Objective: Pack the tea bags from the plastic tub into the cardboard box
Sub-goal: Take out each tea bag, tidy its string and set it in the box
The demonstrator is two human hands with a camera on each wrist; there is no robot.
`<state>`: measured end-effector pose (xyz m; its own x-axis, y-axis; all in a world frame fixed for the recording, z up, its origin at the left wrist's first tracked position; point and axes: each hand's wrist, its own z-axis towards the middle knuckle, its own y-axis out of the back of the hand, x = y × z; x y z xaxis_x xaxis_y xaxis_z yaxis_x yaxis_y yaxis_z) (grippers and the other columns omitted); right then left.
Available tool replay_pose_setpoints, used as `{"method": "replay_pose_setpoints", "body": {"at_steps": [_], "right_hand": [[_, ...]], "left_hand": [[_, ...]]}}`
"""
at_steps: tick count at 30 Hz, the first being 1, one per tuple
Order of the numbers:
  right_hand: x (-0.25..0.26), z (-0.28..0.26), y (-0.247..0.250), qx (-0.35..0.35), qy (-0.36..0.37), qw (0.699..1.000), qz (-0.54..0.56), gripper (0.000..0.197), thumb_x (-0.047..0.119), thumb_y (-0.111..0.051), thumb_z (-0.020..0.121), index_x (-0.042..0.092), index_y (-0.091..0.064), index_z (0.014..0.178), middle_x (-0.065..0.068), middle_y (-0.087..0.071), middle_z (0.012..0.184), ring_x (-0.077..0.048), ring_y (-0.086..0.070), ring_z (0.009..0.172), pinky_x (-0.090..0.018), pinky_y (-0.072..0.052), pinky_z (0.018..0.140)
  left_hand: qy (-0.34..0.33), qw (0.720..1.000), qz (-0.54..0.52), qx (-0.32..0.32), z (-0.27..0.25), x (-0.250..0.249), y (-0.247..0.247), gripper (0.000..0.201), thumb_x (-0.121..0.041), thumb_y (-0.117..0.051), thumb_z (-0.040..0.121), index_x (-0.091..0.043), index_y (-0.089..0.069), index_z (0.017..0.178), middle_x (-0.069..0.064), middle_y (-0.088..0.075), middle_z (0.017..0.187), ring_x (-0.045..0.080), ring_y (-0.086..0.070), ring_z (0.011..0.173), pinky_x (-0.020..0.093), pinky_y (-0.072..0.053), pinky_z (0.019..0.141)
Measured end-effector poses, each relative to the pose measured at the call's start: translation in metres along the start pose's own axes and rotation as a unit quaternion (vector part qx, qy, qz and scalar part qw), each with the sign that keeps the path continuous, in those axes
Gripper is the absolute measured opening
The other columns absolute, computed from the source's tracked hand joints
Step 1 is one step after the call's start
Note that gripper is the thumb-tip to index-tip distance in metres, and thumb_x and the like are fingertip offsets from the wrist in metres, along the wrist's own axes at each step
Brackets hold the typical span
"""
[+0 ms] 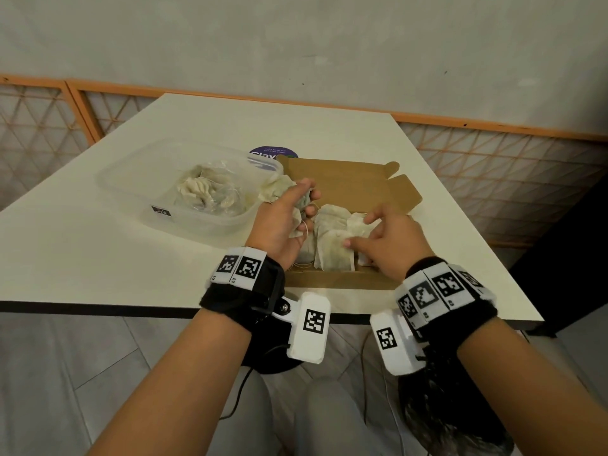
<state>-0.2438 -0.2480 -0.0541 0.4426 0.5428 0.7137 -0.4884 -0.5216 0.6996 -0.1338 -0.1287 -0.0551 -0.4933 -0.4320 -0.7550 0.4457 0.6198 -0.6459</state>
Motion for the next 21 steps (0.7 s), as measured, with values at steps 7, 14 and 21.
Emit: {"method": "replay_pose_setpoints", "body": {"at_steps": [7,14,21], "right_hand": [[-0.006,-0.026,0.003,0.162,0.162,0.970,-0.081,0.027,0.043,-0.056,0.086,0.020,-0.069,0.094,0.003,-0.066,0.091,-0.014,-0.060,0.088,-0.029,-0.048,0.082],[-0.009,-0.021,-0.004,0.173,0.200,0.950,-0.167,0.043,0.056,-0.046,0.086,0.027,-0.067,0.110,0.003,-0.058,0.101,-0.014,-0.053,0.098,-0.038,-0.044,0.091],[0.024,-0.012,0.007,0.029,0.130,0.986,0.096,0.024,0.045,-0.064,0.081,0.027,-0.062,0.096,0.012,-0.058,0.085,-0.003,-0.052,0.076,-0.015,-0.039,0.065]], "left_hand": [[0.007,1.000,0.002,0.001,0.002,0.001,-0.001,0.011,-0.018,-0.053,0.094,-0.013,-0.059,0.086,0.000,-0.056,0.075,0.004,-0.043,0.051,0.012,-0.031,0.038],[0.008,1.000,-0.001,0.010,0.002,0.000,0.000,0.013,-0.020,-0.051,0.095,-0.014,-0.057,0.086,0.000,-0.055,0.075,0.003,-0.044,0.051,0.011,-0.031,0.038],[0.067,0.997,-0.003,0.025,0.005,-0.003,-0.001,0.044,-0.055,-0.044,0.092,-0.013,-0.057,0.093,0.003,-0.060,0.085,0.012,-0.059,0.070,0.014,-0.038,0.043]]}}
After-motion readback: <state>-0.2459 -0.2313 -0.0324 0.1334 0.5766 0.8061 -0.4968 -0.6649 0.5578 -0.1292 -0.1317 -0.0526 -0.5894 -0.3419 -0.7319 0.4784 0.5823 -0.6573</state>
